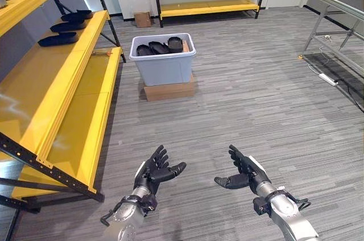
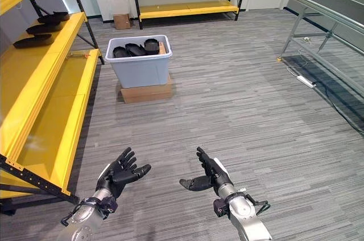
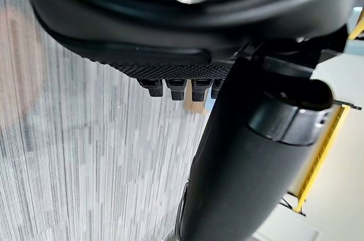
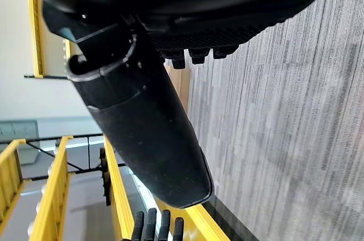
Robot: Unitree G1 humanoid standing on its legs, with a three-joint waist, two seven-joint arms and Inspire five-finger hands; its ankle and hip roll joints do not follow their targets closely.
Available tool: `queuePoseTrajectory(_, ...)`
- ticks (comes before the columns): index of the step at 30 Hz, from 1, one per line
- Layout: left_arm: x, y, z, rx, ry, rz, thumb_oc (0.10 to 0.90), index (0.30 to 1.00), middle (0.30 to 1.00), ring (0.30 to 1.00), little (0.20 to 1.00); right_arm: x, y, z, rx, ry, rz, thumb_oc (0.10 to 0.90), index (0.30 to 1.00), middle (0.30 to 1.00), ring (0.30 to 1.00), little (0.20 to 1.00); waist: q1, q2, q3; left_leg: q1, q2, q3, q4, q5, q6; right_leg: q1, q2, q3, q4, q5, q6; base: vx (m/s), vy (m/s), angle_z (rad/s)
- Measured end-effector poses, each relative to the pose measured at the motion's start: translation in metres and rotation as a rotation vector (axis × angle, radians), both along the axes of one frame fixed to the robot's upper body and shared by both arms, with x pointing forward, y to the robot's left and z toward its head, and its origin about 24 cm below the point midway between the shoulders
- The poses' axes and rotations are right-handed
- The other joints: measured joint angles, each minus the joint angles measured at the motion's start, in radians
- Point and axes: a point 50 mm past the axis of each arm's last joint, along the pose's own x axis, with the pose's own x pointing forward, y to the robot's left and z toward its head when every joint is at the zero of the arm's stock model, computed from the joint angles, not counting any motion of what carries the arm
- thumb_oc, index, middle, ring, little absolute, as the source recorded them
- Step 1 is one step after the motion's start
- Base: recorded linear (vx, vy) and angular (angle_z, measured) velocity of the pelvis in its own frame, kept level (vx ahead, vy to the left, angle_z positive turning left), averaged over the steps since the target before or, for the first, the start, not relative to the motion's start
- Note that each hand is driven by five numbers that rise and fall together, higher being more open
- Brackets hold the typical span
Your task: Move parts from the plastic box to the shelf.
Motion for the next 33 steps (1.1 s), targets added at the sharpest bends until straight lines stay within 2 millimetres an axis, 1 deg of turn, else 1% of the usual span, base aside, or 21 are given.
queuePoseTrajectory(2,-0.001,0.001,0.000,0.007,0.001,0.001,0.900,1.000,1.000,1.000,1.000,0.000,0.000,0.000,-0.005,0.000,0.003,0.900,1.000,1.000,1.000,1.000,0.003,0.001,0.004,-0.002,0.001,-0.002,0.000,-0.002,0.000,-0.001,0.000,-0.005,0.000,0.000,0.002,0.00,-0.002,0.04)
queuePoseTrajectory(5,-0.004,0.002,-0.003,0.013,0.018,0.027,0.900,1.000,1.000,1.000,1.000,0.000,0.000,0.000,-0.007,-0.001,0.001,0.900,1.000,1.000,1.000,1.000,0.020,0.001,0.006,-0.003,0.001,-0.003,0.000,-0.004,-0.001,-0.002,0.000,-0.006,0.000,0.001,0.004,0.00,0.000,0.00)
queuePoseTrajectory(10,-0.008,0.011,-0.004,0.016,0.030,0.080,0.900,1.000,1.000,1.000,1.000,0.000,0.000,0.000,-0.006,-0.002,0.002,0.900,1.000,1.000,1.000,1.000,0.026,0.001,0.006,-0.005,-0.001,-0.008,0.000,-0.004,-0.001,-0.001,-0.001,-0.010,0.000,0.002,0.004,0.01,0.012,0.03)
queuePoseTrajectory(14,-0.008,0.011,-0.004,0.019,0.032,0.088,0.900,1.000,1.000,1.000,1.000,0.001,0.000,0.001,-0.004,-0.016,-0.004,0.900,1.000,1.000,1.000,1.000,0.028,0.004,0.008,-0.005,-0.002,-0.012,0.000,-0.004,-0.001,0.001,-0.002,-0.014,0.000,0.004,0.001,0.02,0.021,0.03)
queuePoseTrajectory(21,-0.009,0.008,-0.005,0.008,0.030,0.084,0.900,1.000,1.000,1.000,1.000,0.002,0.000,0.006,0.006,-0.050,0.006,0.900,1.000,1.000,1.000,1.000,0.026,0.023,0.019,-0.011,-0.007,-0.033,0.000,-0.004,-0.001,0.002,-0.006,-0.034,0.000,0.004,0.001,-0.01,0.039,0.08)
queuePoseTrajectory(26,-0.011,0.009,-0.006,0.036,0.036,0.076,0.900,1.000,1.000,1.000,1.000,0.003,-0.002,0.006,-0.018,-0.063,-0.012,0.900,1.000,1.000,1.000,1.000,0.043,0.023,0.020,-0.013,-0.009,-0.035,0.000,-0.004,-0.001,0.003,-0.007,-0.037,0.000,0.003,0.003,0.04,0.026,0.04)
queuePoseTrajectory(30,-0.015,0.010,-0.009,0.030,0.048,0.077,0.900,1.000,1.000,1.000,1.000,0.003,-0.004,0.007,-0.005,-0.067,-0.029,0.900,1.000,1.000,1.000,1.000,0.044,0.023,0.020,-0.013,-0.012,-0.037,0.000,-0.004,-0.001,0.004,-0.011,-0.040,0.001,0.002,0.003,0.04,0.057,0.02)
queuePoseTrajectory(33,-0.014,0.008,-0.008,-0.006,0.041,0.068,0.900,1.000,1.000,1.000,1.000,0.003,-0.003,0.008,0.009,-0.074,-0.027,0.900,1.000,1.000,1.000,1.000,0.043,0.016,0.025,-0.011,-0.013,-0.036,0.000,-0.004,0.000,0.006,-0.012,-0.040,0.001,0.003,0.004,0.03,0.051,0.01)
